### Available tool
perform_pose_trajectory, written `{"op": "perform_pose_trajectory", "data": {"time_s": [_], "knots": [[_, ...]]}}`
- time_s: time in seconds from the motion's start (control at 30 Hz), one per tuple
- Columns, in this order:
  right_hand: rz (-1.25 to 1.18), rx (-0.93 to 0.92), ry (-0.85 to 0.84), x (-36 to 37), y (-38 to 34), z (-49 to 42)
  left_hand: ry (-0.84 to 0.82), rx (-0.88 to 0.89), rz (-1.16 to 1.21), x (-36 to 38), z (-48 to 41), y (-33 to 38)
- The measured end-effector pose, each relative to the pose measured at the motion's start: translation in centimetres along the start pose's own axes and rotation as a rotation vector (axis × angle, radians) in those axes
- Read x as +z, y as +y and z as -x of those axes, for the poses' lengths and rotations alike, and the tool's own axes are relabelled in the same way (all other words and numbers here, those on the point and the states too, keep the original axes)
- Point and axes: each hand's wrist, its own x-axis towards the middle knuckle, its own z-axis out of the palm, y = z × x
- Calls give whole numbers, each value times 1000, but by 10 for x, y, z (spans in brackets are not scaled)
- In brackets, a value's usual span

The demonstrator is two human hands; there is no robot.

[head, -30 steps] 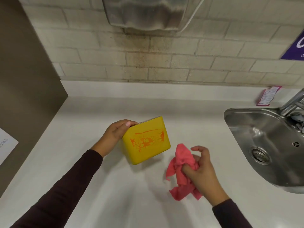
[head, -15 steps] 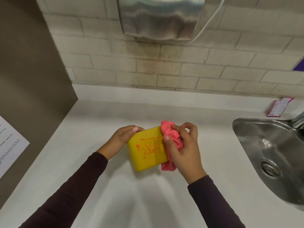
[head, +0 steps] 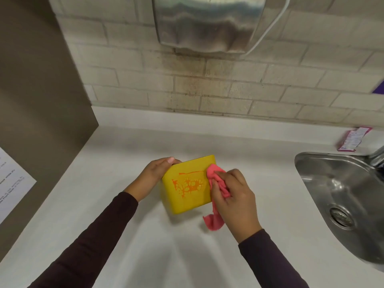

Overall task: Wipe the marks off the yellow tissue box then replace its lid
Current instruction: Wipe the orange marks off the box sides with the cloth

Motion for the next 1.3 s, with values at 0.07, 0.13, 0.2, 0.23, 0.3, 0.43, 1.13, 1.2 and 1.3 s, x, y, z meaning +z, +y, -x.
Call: {"op": "perform_pose_trajectory", "data": {"time_s": [0.07,0.13,0.2,0.23,0.3,0.43,1.13,1.2,1.3], "knots": [[-67,61,16,-2,3,6,-25,11,-13,-1,0,2],[-92,125,16,-2,2,1,-40,47,-44,-2,-1,3],[-78,159,4,0,0,-10,-63,68,-44,-2,-1,4],[-73,172,1,2,-1,-17,-73,63,-33,-3,-1,4],[-62,189,13,4,-5,-26,-85,44,-17,-3,-2,3],[-51,120,7,8,-18,-27,-77,2,-9,-4,-3,-1],[54,-10,-93,2,-23,-18,-61,19,51,-7,-10,-5],[98,-22,-39,-2,-18,-22,-72,19,52,-7,-10,-4],[49,21,-20,5,-20,-31,-63,16,60,-8,-11,-4]]}}
